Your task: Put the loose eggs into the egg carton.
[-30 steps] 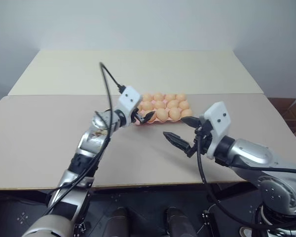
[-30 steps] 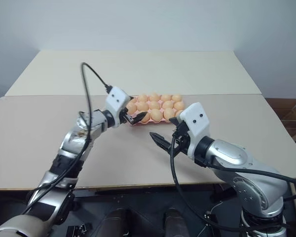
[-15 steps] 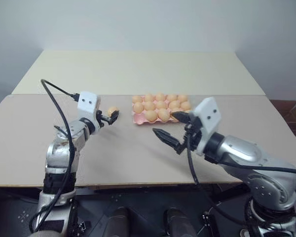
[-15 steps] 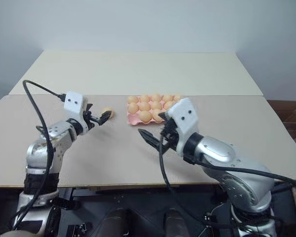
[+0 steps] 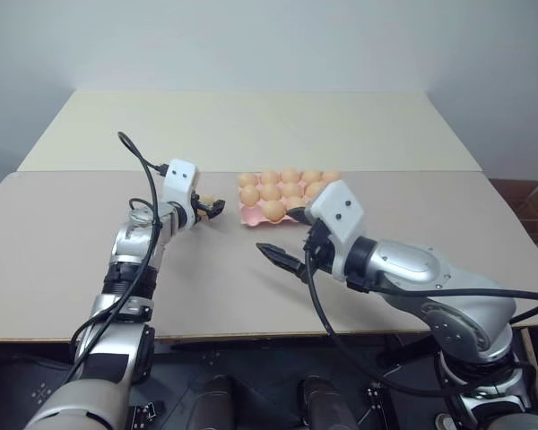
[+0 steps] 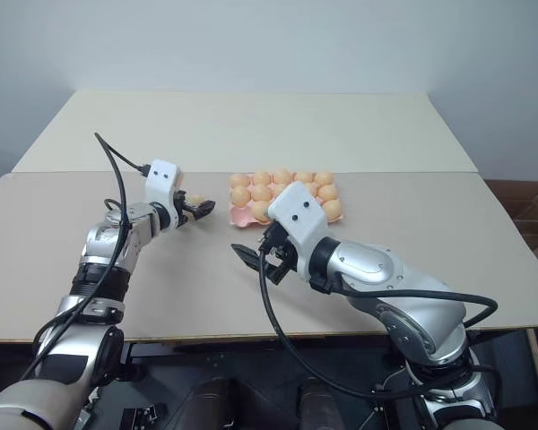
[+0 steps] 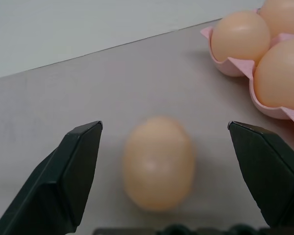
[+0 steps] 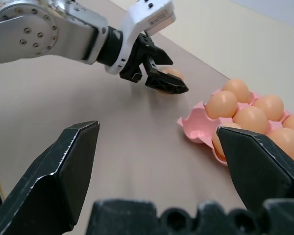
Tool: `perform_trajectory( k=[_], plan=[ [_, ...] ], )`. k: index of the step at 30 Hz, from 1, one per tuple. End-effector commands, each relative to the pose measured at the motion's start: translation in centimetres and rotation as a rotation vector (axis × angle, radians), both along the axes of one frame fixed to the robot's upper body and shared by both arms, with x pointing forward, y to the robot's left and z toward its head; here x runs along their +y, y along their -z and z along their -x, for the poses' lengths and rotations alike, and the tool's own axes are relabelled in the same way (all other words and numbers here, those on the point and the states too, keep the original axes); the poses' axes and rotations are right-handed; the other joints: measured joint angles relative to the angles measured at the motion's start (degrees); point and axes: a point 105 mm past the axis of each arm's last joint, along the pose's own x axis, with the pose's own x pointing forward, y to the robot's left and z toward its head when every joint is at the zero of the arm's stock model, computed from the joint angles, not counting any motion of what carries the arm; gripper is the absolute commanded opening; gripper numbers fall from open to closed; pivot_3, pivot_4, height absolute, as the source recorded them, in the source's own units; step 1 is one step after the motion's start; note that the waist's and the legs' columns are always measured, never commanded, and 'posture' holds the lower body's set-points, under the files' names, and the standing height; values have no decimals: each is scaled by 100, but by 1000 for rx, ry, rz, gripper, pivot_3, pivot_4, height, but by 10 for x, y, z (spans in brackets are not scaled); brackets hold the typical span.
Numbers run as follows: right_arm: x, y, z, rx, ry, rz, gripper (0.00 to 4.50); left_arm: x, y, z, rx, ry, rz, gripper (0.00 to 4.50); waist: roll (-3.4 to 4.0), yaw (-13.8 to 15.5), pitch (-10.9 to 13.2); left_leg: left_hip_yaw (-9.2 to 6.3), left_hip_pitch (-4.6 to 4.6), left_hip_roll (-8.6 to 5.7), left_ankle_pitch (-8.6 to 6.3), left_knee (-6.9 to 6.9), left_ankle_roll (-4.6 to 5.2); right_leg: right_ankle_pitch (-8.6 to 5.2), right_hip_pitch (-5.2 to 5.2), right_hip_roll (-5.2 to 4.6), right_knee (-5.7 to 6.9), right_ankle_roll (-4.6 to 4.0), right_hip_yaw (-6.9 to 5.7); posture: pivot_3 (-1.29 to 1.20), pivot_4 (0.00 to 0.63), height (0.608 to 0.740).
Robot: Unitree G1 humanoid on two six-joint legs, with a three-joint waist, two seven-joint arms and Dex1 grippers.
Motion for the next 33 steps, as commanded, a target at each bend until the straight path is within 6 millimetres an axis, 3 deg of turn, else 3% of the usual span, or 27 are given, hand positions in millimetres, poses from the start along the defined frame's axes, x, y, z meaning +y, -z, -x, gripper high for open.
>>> perform_trajectory(
  k=[1, 8, 9, 13, 17, 26, 33],
  plan=[
    [3, -18, 6, -95, -29, -21, 4500, -8, -8, -6, -29, 43, -11, 4055, 0, -3, 0, 0, 0, 0, 0, 0, 0, 0, 0, 0, 0, 0, 0, 0, 150, 740],
    [-3, -22, 1, -113, 6, -25, 4500, -10, -11, -8, -51, 44, -6, 1905, 0, 1, 0, 0, -2, 0, 0, 0, 0, 0, -1, -1, 1, 0, 0, 0, 150, 740],
    [-5, -23, -1, -116, 14, -26, 4500, -10, -14, -8, -66, 43, -3, 1768, 0, 0, 0, 0, -2, 0, 0, 0, 0, 0, -1, -1, 1, 0, 0, 0, 150, 740],
    [-9, -24, -2, -123, 31, -20, 4500, -19, -35, 3, -172, 77, -6, 1749, 0, -1, 0, 0, -2, 0, 0, 0, 0, 0, -1, -2, 0, 0, 1, 0, 150, 740],
    [-19, -21, 1, -117, 38, 5, 4500, -51, -52, 29, -256, 227, -9, 1748, 0, 8, 0, 0, -4, 0, 0, 0, 0, 0, -2, -4, 0, 0, 1, 0, 150, 740],
    [-27, -17, 5, -111, 40, 39, 4500, -88, -34, 39, -198, 323, -11, 1724, 0, -8, 0, -1, 6, -2, 0, 0, 0, 1, 5, -2, 4, 1, 3, 0, 150, 740],
    [-29, -16, 5, -113, 59, 38, 4500, -87, -31, 35, -205, 313, -47, 1724, 0, -2, 0, -2, 6, -2, 0, 0, 0, 1, 4, -1, 3, 1, 5, 0, 150, 740]
  ],
)
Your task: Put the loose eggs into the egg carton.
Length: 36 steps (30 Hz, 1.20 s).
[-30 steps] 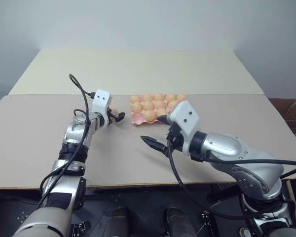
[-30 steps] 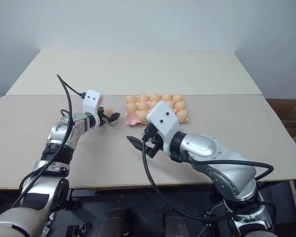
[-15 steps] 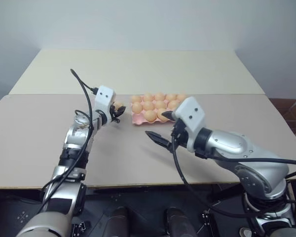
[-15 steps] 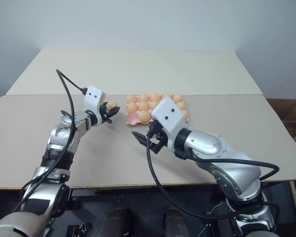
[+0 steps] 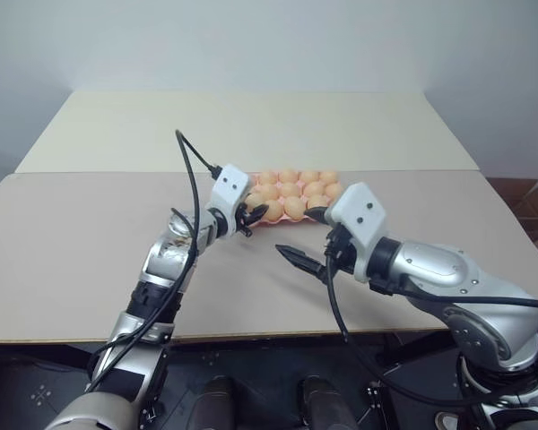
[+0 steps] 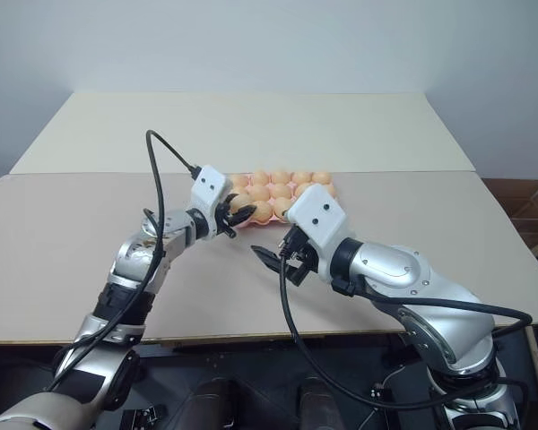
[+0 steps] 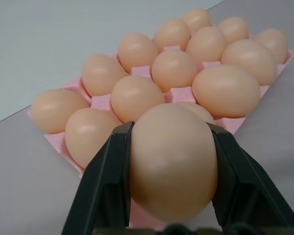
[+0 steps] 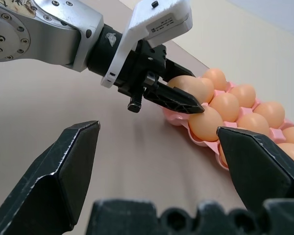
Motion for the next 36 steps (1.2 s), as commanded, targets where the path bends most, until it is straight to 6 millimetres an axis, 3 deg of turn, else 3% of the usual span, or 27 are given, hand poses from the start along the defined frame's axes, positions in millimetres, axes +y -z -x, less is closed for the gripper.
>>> perform_trajectory(
  k=[1, 3, 11, 15, 21, 25, 29, 36],
  plan=[
    [-4, -13, 4, -68, 17, -17, 4500, 2, -11, -2, -46, -11, 2, 1724, 0, 6, 0, 0, 0, 0, 0, 0, 0, 0, 0, 0, 0, 0, 0, 0, 150, 740],
    [-4, -12, 4, -66, 20, -18, 4500, 4, -10, -2, -43, -13, -1, 1724, 0, 7, 0, 0, -1, 0, 0, 0, 0, 0, 0, 0, 0, 0, -1, 0, 150, 740],
    [-3, -12, 4, -65, 18, -19, 4500, 4, -11, -4, -36, -13, 56, 4404, 0, 7, 0, 0, -1, 0, 0, 0, 0, 0, 0, 0, 0, 0, -1, 0, 150, 740],
    [-4, -12, 5, -65, 21, -17, 4500, 8, -18, -3, -66, -22, 65, 4474, 0, 7, 0, -1, -2, 0, 0, 0, 0, 0, 0, 0, -1, 0, -1, 0, 150, 740],
    [-10, -14, 4, -68, 53, -60, 4500, 27, -60, 12, -192, -86, 195, 4474, -1, 0, 0, -2, -3, 2, 0, 0, 0, 0, -1, 0, -1, 0, -1, 0, 150, 740],
    [-24, -14, -8, -86, 196, -147, 4500, 40, -73, 29, -243, -111, 237, 4474, 0, 6, 0, -4, 0, 2, 0, 0, 0, 0, 2, -1, 0, 1, -1, 0, 150, 740],
    [-44, -2, -14, -162, 358, -203, 4500, 58, -65, 51, -246, -160, 233, 4474, 0, 5, 0, 0, 1, 1, 0, -2, 0, -1, 1, -3, -2, 1, 1, 0, 150, 740],
    [-80, 27, -14, -245, 541, -399, 4500, 90, -30, 82, -230, -370, 251, 4474, 0, 4, 0, 2, 10, 3, 0, -1, -1, 1, 6, -2, 1, 1, 3, 0, 150, 740]
  ],
)
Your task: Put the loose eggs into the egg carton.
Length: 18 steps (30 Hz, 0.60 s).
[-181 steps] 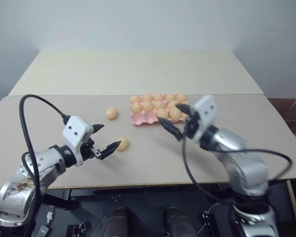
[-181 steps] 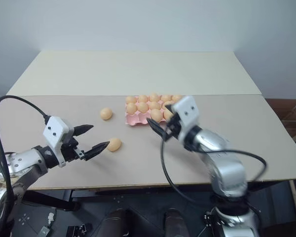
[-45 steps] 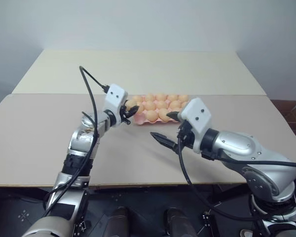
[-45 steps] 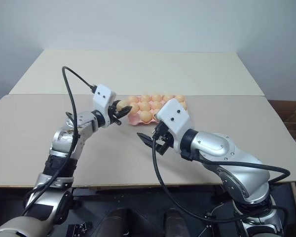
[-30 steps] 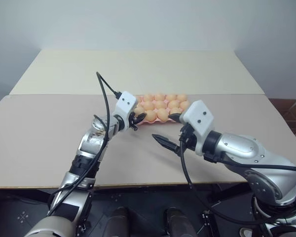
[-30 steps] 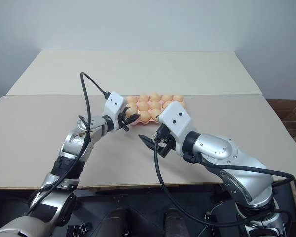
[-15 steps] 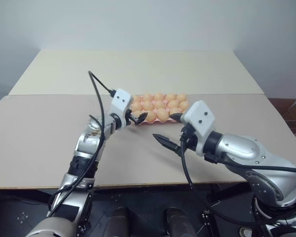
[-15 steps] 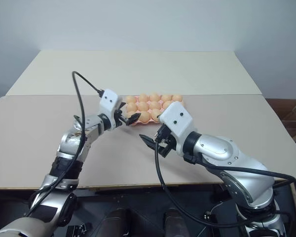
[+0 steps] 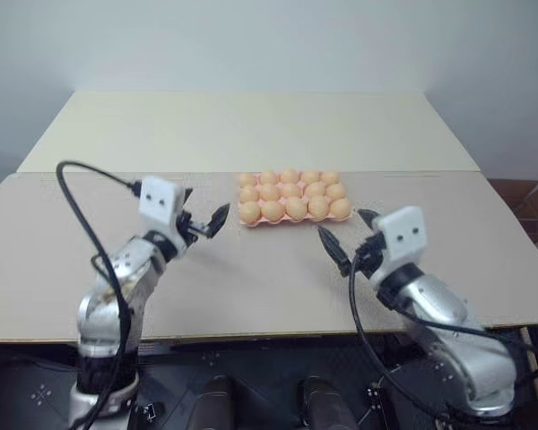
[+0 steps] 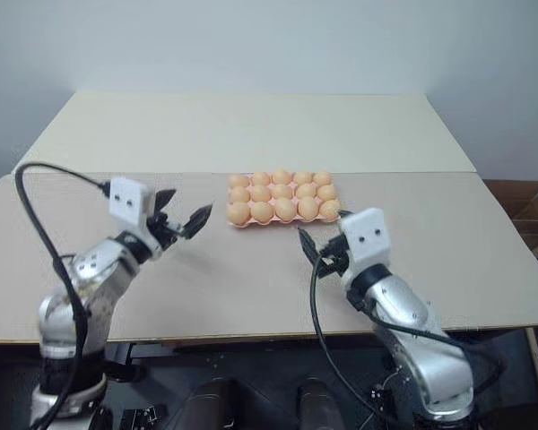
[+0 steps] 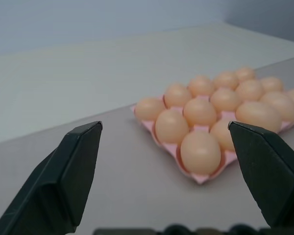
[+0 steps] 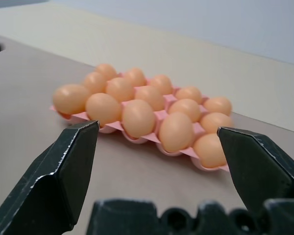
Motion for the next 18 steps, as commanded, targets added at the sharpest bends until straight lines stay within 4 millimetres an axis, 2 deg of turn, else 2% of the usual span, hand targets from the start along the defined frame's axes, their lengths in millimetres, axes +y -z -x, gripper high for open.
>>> perform_trajectory(
  k=[1, 3, 6, 10, 14, 18],
  plan=[
    [-18, -7, 5, -131, 64, -78, 4500, 15, -11, 17, -88, -108, 13, 4474, 0, -1, 0, 0, 1, 1, 0, 0, 0, 1, 0, 1, -1, 0, 0, 0, 150, 740],
    [-20, 1, 10, -152, 48, -76, 4500, 25, -2, 26, -81, -158, 22, 4474, 1, -3, -1, 3, 16, 2, 0, 0, -1, 1, 9, 1, 1, -1, 3, 0, 150, 740],
    [-27, 11, 6, -147, 74, -103, 4500, 33, 0, 31, -107, -218, 49, 4474, 1, -3, -1, 9, 27, 5, 0, -1, -1, 0, 16, 2, 0, -3, 4, 0, 150, 740],
    [-52, 18, -8, -142, 143, -79, 4500, 24, -3, 35, -141, -249, 75, 4474, 1, 6, -1, 13, 29, 6, 10, 0, 1, 6, 19, 4, 0, -10, 6, 0, 150, 740],
    [-70, 24, -15, -112, 193, -64, 4500, 22, 2, 39, -142, -266, 58, 4474, 2, 5, -3, 18, 32, 6, 11, 0, 1, 8, 18, 6, -1, -12, 10, 0, 150, 740],
    [-77, 26, -12, -99, 211, -54, 4500, 17, 9, 38, -123, -239, 37, 4474, 2, 6, -3, 18, 26, 8, 11, -2, 1, 5, 13, 9, 0, -14, 12, 0, 150, 740]
  ],
)
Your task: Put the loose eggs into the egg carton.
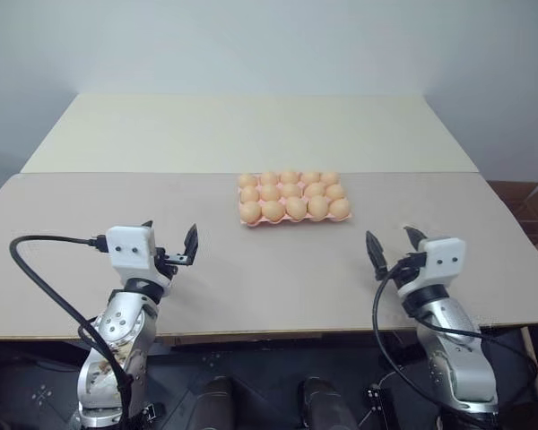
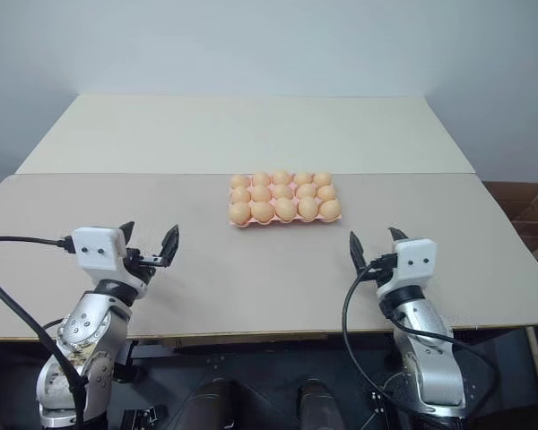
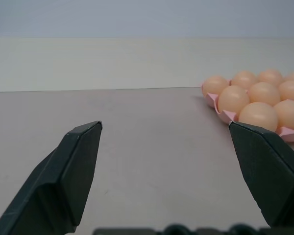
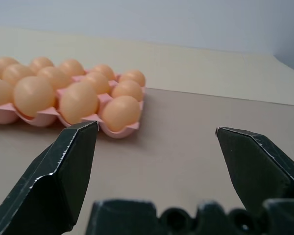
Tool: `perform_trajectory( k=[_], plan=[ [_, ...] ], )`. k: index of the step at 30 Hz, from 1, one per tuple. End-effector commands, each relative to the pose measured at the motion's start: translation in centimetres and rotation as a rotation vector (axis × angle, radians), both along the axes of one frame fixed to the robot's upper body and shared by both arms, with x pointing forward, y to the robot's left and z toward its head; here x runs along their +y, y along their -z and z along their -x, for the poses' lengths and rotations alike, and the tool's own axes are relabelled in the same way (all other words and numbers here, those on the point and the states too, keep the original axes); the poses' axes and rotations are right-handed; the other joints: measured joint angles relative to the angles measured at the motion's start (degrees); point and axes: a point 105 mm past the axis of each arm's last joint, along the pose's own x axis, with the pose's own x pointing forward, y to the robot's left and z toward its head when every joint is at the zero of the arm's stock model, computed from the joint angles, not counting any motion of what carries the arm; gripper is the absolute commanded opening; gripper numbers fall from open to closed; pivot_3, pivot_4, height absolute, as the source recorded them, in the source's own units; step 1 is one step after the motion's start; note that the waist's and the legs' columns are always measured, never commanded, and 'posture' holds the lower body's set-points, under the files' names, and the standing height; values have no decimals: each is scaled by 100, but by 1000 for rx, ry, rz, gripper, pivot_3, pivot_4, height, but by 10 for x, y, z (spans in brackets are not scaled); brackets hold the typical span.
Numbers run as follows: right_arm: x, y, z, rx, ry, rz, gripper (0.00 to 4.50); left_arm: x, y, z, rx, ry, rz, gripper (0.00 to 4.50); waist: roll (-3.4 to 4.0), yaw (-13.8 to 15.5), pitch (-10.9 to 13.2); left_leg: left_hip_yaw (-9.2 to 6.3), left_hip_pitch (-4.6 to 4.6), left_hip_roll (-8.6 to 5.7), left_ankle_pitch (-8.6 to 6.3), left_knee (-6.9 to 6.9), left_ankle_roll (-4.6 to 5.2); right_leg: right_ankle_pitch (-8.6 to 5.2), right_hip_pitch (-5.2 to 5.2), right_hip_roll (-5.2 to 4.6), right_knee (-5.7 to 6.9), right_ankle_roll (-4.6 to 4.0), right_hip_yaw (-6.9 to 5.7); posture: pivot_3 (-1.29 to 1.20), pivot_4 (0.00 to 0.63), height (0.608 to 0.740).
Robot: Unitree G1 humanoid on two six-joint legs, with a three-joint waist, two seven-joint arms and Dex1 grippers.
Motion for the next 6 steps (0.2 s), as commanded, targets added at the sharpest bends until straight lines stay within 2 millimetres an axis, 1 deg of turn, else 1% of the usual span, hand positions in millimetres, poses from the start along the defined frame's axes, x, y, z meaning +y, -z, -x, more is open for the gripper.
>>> perform_trajectory(
  k=[1, 6],
  plan=[
    [-6, -12, 5, -38, 16, -2, 4500, -7, -5, 1, -35, 17, -22, 4474, 0, -1, 0, 0, 0, 0, 0, 0, 0, 0, 1, 0, 0, 0, 0, 0, 150, 740],
    [-14, -10, 5, 5, 45, -9, 4500, -12, -3, -1, -32, 29, -25, 4474, 0, -5, 0, 0, 2, 0, 0, 0, 0, 0, 1, -1, 0, 0, 1, 0, 150, 740]
  ],
)
